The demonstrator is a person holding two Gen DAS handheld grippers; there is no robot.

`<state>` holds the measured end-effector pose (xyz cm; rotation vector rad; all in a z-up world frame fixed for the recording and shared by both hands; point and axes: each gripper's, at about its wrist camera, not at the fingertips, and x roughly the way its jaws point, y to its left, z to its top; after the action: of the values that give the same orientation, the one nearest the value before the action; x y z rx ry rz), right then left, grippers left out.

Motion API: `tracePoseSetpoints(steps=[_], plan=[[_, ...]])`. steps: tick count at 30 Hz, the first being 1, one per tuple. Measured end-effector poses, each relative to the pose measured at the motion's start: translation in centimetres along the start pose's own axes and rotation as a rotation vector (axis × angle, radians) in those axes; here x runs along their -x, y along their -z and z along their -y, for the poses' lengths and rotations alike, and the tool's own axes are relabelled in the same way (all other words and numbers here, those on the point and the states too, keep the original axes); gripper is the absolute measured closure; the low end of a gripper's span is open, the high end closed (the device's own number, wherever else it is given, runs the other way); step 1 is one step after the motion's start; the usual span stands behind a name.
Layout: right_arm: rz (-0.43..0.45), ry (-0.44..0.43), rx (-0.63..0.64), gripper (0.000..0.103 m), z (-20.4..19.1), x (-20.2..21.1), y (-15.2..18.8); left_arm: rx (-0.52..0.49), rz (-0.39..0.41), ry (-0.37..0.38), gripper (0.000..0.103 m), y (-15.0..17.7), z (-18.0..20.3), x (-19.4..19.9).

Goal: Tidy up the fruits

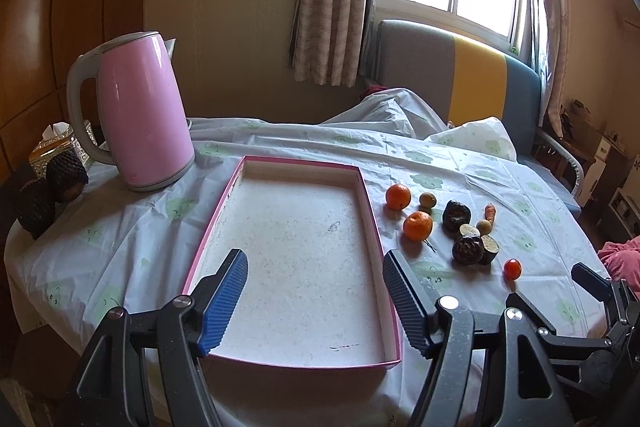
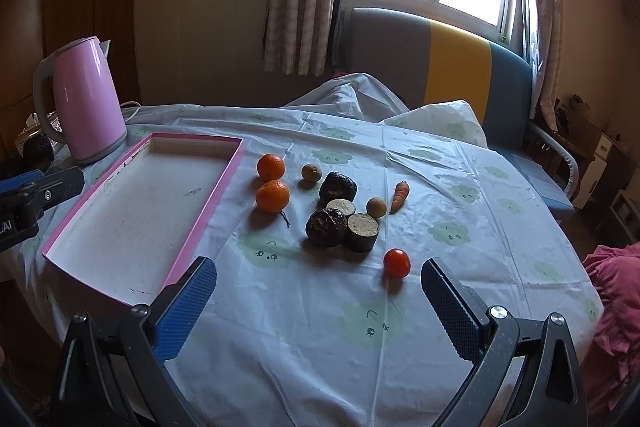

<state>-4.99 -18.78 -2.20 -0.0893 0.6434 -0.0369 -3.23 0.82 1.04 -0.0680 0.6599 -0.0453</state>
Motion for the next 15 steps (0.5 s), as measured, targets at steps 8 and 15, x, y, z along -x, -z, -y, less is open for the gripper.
tracePoseSetpoints(steps=[8, 15], plan=[[-0.003, 0.006, -0.002, 0.000, 0.17, -0.19, 0.25, -0.018, -0.013, 0.008, 0.031, 0.46, 0.50, -0.56], [-0.020, 0.006, -0.023, 0.000, 0.64, -0.19, 0.55, -0.019, -0.023, 0.026, 0.031, 0.74, 0.53, -0.91]])
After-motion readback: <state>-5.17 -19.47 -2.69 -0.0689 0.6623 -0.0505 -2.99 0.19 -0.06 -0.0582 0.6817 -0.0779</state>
